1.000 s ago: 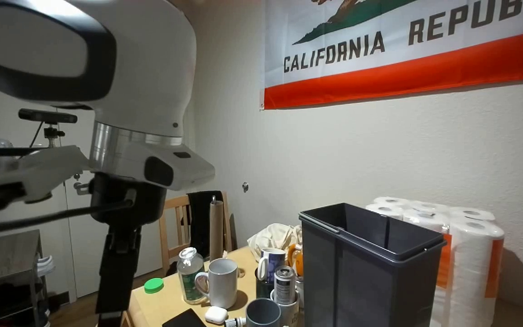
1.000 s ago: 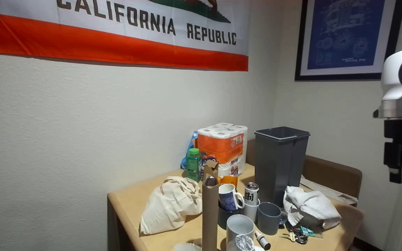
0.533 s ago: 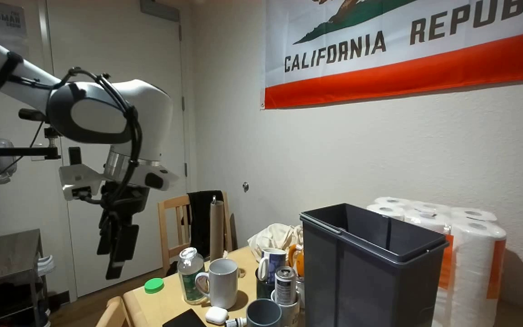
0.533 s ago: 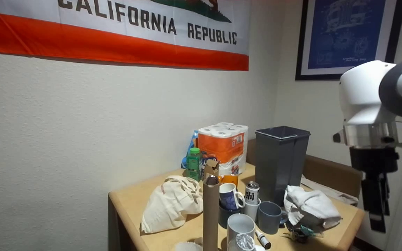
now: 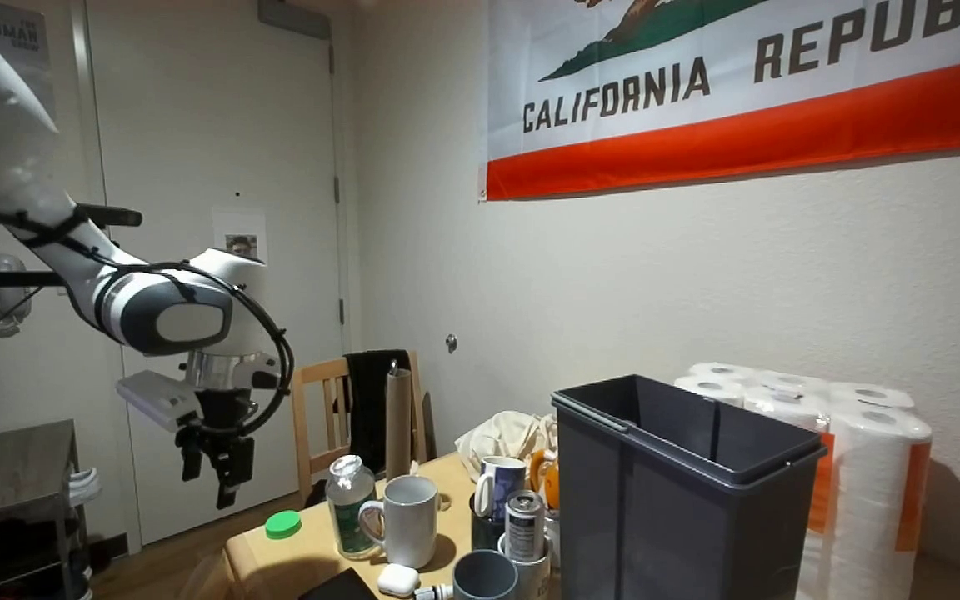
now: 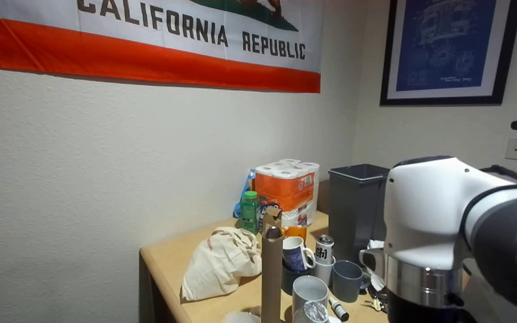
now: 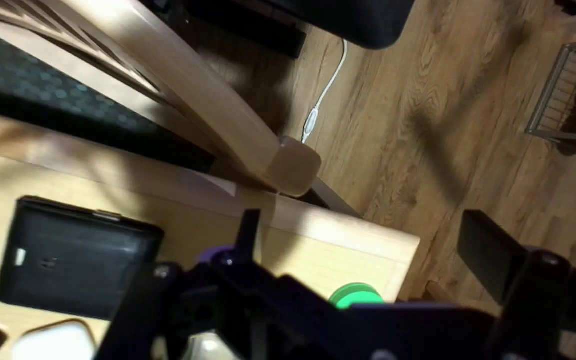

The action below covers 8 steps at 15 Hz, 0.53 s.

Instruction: Take the lid and put it on the bottle

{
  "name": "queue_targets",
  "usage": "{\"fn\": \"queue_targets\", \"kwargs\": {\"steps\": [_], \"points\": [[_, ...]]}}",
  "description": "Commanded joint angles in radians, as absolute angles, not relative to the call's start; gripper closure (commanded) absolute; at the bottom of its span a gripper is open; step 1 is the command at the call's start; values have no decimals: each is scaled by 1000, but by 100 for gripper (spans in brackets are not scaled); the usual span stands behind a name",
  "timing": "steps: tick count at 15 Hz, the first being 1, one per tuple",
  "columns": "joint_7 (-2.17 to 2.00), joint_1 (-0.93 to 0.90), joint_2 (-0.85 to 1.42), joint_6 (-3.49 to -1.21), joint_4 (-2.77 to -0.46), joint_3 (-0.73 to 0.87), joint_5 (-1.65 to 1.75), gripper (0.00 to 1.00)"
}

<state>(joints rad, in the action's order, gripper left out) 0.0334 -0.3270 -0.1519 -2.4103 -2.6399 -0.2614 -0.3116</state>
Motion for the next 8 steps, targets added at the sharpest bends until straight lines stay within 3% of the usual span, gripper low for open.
{"fn": "queue_targets", "kwargs": {"steps": [1,8], "points": [[52,-334,102,-2570,-2524,-293,-274,0],[43,-320,391,-2742,-2349,-321,-191,0]]}}
